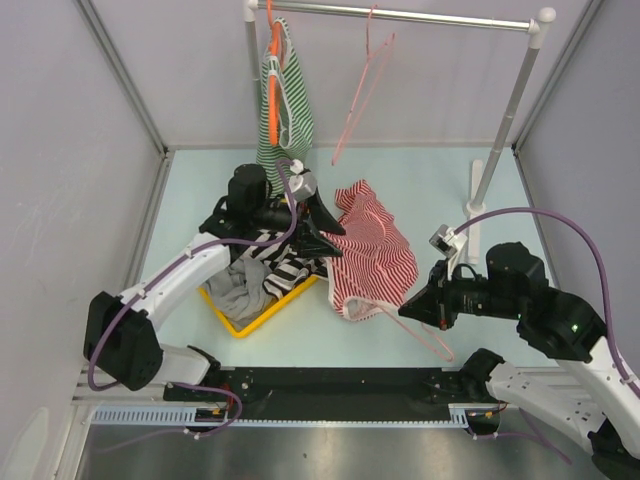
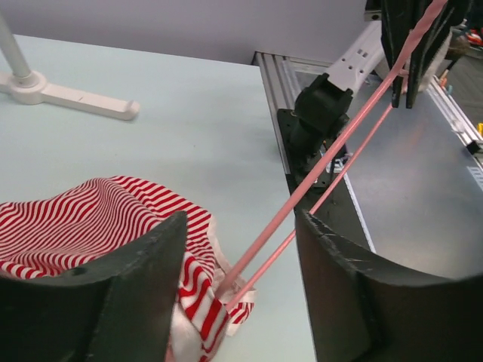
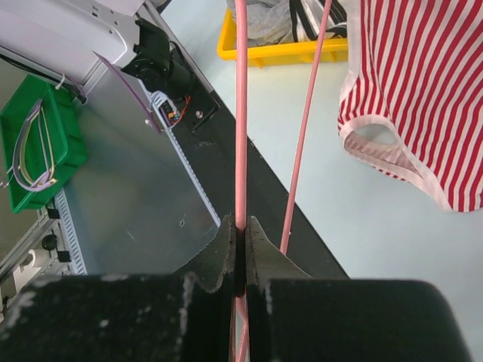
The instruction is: Place the tank top on the hanger
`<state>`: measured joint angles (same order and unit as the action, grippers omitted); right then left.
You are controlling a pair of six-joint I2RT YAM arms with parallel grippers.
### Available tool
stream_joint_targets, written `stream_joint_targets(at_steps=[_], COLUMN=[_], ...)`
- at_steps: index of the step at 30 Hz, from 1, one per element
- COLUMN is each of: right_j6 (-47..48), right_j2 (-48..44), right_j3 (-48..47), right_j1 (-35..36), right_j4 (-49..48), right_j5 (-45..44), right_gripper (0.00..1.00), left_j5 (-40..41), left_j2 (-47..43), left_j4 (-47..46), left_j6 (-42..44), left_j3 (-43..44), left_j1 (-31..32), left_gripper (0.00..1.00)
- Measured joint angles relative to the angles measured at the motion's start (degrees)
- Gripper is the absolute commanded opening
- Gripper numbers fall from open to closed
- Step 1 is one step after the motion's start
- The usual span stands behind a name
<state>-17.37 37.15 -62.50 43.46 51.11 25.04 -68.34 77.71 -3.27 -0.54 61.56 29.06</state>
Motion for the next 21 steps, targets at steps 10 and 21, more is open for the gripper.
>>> stream_joint_targets(at_steps=[10,21], right_j6=[1.84,6.03], right_j2=[1.2,1.31], right_j3=[0.0,0.0], right_j1=[-3.39,-11.26], right_j4=[0.11,1.36], right_j5=[2.51,4.37], right_gripper=[0.0,0.0], left_j5=[-6.27,-13.16], left_j2=[1.18,1.79], left_j4=[-0.04,0.48], left_j6=[-1.03,-1.07], left_j3=[0.13,-0.35], left_j1=[0.0,-0.28], left_gripper=[0.27,0.0])
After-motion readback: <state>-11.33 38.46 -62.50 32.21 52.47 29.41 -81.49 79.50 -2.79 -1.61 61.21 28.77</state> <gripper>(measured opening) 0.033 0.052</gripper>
